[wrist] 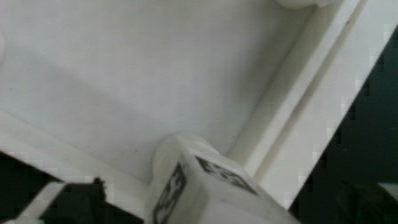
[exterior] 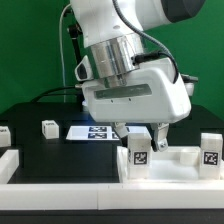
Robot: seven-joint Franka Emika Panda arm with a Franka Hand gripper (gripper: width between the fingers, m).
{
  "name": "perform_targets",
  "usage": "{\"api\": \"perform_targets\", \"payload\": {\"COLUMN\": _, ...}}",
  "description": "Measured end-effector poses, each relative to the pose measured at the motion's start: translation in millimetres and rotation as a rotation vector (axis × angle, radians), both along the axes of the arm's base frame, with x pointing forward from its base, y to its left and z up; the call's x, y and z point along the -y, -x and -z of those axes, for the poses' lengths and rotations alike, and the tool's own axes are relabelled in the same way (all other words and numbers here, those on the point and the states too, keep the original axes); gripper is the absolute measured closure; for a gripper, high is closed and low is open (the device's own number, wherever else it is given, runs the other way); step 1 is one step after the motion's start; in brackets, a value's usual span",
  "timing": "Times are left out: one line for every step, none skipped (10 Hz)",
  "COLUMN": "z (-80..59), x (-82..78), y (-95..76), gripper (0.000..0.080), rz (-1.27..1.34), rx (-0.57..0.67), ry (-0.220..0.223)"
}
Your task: Assemble square table
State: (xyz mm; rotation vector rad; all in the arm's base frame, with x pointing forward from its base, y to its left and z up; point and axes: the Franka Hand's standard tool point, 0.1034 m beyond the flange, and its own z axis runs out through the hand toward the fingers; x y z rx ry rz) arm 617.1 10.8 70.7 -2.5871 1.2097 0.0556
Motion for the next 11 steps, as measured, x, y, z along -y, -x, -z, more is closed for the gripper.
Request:
{"api": "perform_targets", "payload": {"z": -2.5, "x": -0.8, "y": -0.3, "gripper": 0.0150, "rz": -0.227, "rx": 0.036, "ry": 0.061}}
{"api": "perform_targets", "payload": {"z": -6.7, "x": -5.2, "y": -2.5, "gripper": 0.0150, "rz": -0.425, "rx": 0.076, "ry": 0.113}}
{"api": "perform_targets", "payload": {"z": -5.9, "x": -3.4, "y": -4.6, "gripper": 0.0150, "rz": -0.480, "rx": 0.113, "ry": 0.130}}
{"api": "perform_targets", "payload": {"z": -5.1, "x": -2.9, "y": -4.1, "gripper": 0.0175, "rz": -0.462, "rx": 0.107, "ry": 0.129}}
{"api": "perform_targets", "payload": {"z": -5.1, "x": -3.3, "y": -4.1, "gripper": 0.0175, "rz": -0.447, "rx": 0.103, "ry": 0.128}}
{"api": "perform_targets", "payload": {"z": -4.4, "x": -1.2, "y": -3.7, "gripper": 0.0365, "rz": -0.442, "rx": 0.101, "ry": 0.129}}
{"api": "perform_targets", "payload": {"z": -4.0, "x": 0.2, "y": -3.4, "gripper": 0.0491, "rz": -0.378, "rx": 0.085, "ry": 0.125}}
{"api": "perform_targets", "payload": {"z": -3.5, "x": 0.6, "y": -3.2, "gripper": 0.0491, "rz": -0.308, "rx": 0.068, "ry": 0.119}}
{"api": "perform_targets", "payload": {"z": -3.3, "x": 0.8, "y": -3.5, "gripper": 0.0491, "rz": -0.250, "rx": 0.053, "ry": 0.114}}
{"api": "perform_targets", "payload": {"z": -3.3, "x": 0.8, "y": -5.1, "gripper": 0.0491, "rz": -0.095, "rx": 0.001, "ry": 0.095}}
{"api": "perform_targets", "payload": {"z": -4.3, "x": 0.6, "y": -5.8, "gripper": 0.0491, "rz": 0.055, "rx": -0.037, "ry": 0.080}}
